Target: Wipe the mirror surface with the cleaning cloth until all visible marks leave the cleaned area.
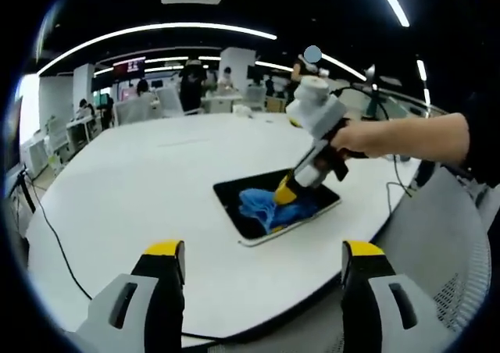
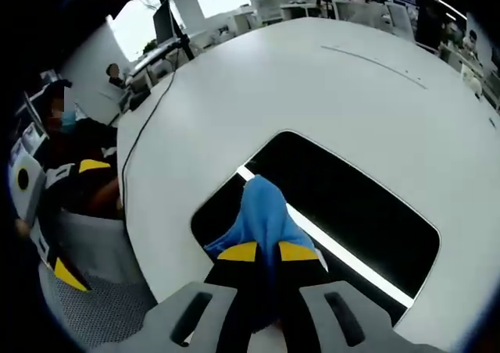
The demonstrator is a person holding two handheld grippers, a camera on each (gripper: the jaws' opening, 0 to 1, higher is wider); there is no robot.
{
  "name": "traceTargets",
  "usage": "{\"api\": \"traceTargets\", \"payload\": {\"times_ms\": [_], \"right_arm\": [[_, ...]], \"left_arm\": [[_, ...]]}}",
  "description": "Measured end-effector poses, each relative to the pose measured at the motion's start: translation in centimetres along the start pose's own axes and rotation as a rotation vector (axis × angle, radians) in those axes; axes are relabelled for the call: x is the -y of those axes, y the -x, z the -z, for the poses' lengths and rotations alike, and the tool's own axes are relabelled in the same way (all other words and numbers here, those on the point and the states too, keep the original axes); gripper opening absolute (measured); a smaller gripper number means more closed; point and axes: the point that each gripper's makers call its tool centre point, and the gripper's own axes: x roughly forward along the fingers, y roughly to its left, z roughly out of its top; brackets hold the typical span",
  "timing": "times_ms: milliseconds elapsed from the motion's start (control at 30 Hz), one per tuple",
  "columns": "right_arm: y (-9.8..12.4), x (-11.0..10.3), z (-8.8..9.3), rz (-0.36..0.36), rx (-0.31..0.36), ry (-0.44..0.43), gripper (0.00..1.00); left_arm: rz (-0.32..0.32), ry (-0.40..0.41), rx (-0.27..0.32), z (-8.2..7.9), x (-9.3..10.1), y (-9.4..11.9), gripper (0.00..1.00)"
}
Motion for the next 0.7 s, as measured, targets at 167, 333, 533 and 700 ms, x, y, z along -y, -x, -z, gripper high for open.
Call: {"api": "traceTargets", "payload": {"times_ms": [167, 333, 533, 700], "right_arm": [[0.0, -0.3, 0.4, -0.002, -0.005, 0.005, 0.03], [0.1, -0.8, 0.9, -0.002, -0.012, 0.018, 0.03], [0.1, -1.3, 1.4, -0.009, -0.027, 0.034, 0.03], [0.2, -1.5, 1.5, -0.008, -0.038, 0.038, 0.03]], "left_arm": [[0.005, -0.002, 0.018, -0.2, 0.2, 0.1, 0.83], [0.018, 0.009, 0.041, -0.5, 0.5, 0.2, 0.83], [0.025, 0.004, 0.052, -0.6, 0.8, 0.3, 0.84], [0.030, -0.007, 0.055, -0.6, 1.0, 0.3, 0.85]]}}
